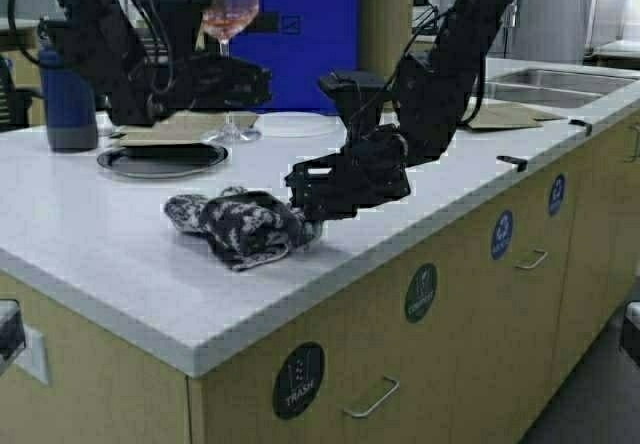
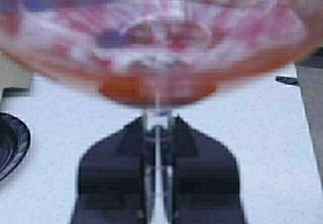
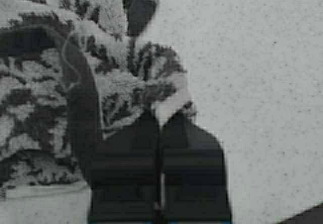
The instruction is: Get the cloth and wipe up the spill under the wine glass
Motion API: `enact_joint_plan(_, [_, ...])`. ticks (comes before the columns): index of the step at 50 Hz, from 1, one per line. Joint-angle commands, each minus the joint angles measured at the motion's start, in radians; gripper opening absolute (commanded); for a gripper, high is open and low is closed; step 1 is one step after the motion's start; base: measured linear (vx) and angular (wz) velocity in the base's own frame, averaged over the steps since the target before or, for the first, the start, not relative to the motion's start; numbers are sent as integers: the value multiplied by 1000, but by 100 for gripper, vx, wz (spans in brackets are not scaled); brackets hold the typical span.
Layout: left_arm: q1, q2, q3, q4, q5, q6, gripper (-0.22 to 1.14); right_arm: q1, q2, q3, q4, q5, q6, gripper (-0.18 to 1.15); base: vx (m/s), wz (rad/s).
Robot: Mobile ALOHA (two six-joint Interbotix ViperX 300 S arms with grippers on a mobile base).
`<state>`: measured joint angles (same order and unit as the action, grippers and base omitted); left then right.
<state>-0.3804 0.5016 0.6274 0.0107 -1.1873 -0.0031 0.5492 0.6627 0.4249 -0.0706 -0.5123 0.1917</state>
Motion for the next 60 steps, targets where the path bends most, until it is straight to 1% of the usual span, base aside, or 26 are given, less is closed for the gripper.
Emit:
enact_joint_plan(1, [-2, 60, -38, 8, -71, 2, 28, -5, -23, -12, 3, -9, 2, 6, 0, 0])
enact_joint_plan(11, [-2, 187, -98, 14, -120, 2, 28, -5, -31, -6, 3, -9, 3, 6, 0, 0])
enact_joint_plan(25, [0, 344, -169, 15, -137, 2, 28, -5, -58, -3, 3, -9, 5, 6, 0, 0])
enact_joint_plan(32, [-2, 365, -175, 15, -138, 2, 28, -5, -72, 5, 3, -9, 5, 6, 0, 0])
enact_joint_plan(40, [-2, 321, -166, 15, -137, -2, 28, -20, -89, 12, 17, -9, 9, 6, 0, 0])
enact_joint_plan(51, [-2, 202, -146, 15, -130, -3, 28, -91, -186, 72, 158, -40, 11, 6, 0, 0])
enact_joint_plan(60, [0, 198, -161, 15, -126, -5, 28, -158, -314, 176, 298, -169, 11, 6, 0, 0])
